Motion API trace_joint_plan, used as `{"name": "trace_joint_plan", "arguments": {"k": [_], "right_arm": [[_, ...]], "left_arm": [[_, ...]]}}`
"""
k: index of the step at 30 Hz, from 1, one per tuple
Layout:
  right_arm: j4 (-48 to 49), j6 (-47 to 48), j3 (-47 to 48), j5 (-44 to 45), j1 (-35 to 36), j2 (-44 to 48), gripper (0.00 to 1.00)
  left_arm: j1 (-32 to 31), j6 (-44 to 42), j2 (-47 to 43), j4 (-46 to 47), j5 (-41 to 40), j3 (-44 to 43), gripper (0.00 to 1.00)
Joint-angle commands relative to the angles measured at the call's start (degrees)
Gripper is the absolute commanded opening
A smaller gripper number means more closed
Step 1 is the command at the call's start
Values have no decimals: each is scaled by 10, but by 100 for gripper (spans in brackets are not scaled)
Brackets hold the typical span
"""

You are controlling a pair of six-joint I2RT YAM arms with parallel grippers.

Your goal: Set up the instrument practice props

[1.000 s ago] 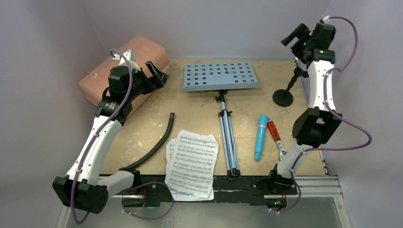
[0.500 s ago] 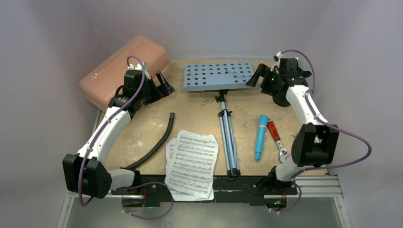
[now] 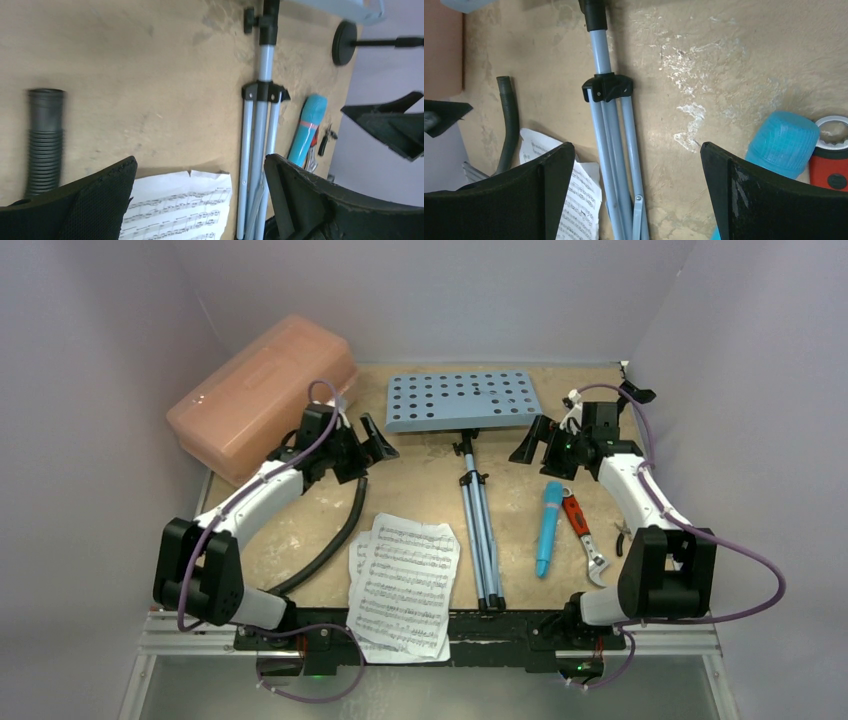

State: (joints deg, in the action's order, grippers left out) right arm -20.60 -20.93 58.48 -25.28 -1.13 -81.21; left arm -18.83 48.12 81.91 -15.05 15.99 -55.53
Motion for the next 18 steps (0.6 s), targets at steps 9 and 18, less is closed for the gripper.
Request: {"name": "trace_joint_plan", "arguments": {"k": [9, 18], "right_arm": [[-53, -5, 74, 123, 2, -5, 98], [-75, -43, 73, 135, 2, 10, 98]], "left_arm": [[-217, 60, 149, -50, -114, -112, 98], [-310, 26, 289, -129, -131, -260, 98]]}}
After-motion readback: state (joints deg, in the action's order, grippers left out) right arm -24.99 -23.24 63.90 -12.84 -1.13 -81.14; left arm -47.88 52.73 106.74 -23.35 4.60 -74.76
